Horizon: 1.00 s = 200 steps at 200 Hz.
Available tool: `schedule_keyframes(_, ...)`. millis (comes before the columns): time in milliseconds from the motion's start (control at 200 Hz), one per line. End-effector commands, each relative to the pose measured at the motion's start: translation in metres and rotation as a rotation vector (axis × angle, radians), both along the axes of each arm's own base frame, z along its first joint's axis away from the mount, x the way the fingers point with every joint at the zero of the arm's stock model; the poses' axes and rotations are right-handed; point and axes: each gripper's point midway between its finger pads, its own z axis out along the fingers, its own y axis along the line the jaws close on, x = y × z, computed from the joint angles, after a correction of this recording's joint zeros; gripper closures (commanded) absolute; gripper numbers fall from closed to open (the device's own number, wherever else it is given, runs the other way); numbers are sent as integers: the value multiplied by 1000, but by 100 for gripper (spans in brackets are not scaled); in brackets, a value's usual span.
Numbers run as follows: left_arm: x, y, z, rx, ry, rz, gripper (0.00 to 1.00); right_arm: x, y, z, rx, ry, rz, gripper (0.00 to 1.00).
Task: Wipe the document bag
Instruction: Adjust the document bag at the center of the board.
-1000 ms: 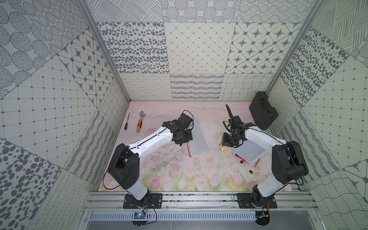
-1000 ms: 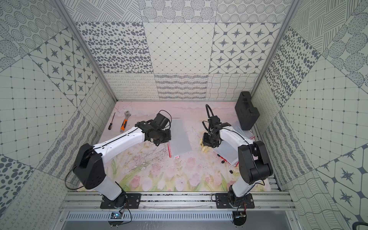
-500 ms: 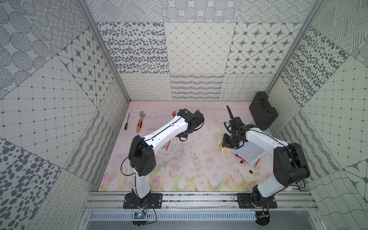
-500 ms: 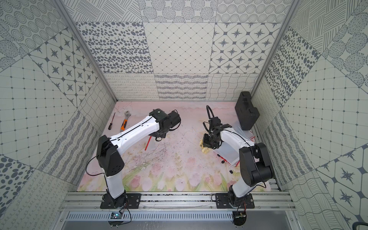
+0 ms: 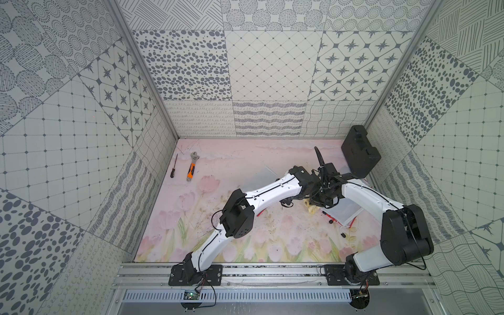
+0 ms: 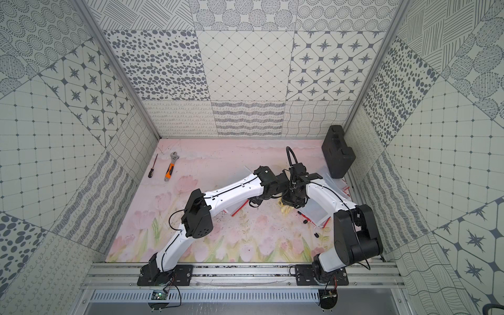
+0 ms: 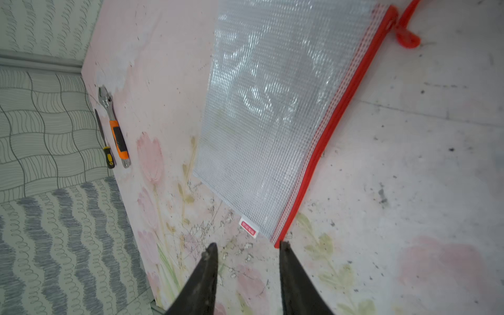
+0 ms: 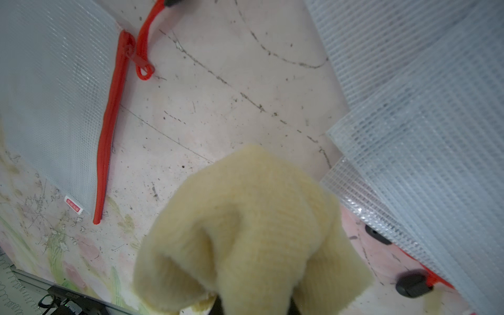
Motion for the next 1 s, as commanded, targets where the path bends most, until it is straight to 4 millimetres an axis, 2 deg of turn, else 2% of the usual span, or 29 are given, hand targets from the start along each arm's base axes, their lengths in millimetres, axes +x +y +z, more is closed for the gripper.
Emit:
schedule_keyframes(0, -30, -4, 13, -198, 105, 34, 37, 7, -6, 10, -25, -46, 16, 100)
schedule_keyframes(65, -25, 10, 22, -311, 70, 112, 28, 13, -3, 13, -21, -52, 28, 100)
schedule_keyframes(135, -19, 27, 19, -474, 77, 230, 26, 24, 5, 19, 2, -64, 43, 100)
schedule_keyframes(200, -17, 44, 1, -644, 145, 363, 26, 39, 15, 26, 13, -86, 62, 100)
schedule_keyframes(295, -15, 53, -27, -940, 244, 539, 34, 66, 35, 40, 22, -143, 108, 100)
schedule_keyframes(360, -15, 48, -39, -1093, 279, 587, 39, 87, 52, 44, 34, -165, 150, 100)
schedule_keyframes(405, -14, 37, -41, -1174, 292, 573, 48, 102, 66, 45, 47, -174, 182, 100)
schedule_keyframes(580, -19, 4, -58, -1271, 386, 559, 83, 162, 99, 34, 9, -196, 216, 100)
schedule_keyframes(685, -14, -14, -68, -1385, 416, 581, 94, 186, 116, 21, 6, -211, 230, 100)
schedule_keyframes(830, -5, -29, -86, -1431, 449, 602, 100, 193, 118, -15, -33, -140, 244, 100)
schedule_keyframes(931, -2, -30, -96, -1410, 447, 609, 100, 177, 114, -31, -48, -94, 251, 100)
schedule_keyframes(996, -1, -23, -99, -1374, 428, 616, 100, 164, 105, -30, -66, -97, 237, 100)
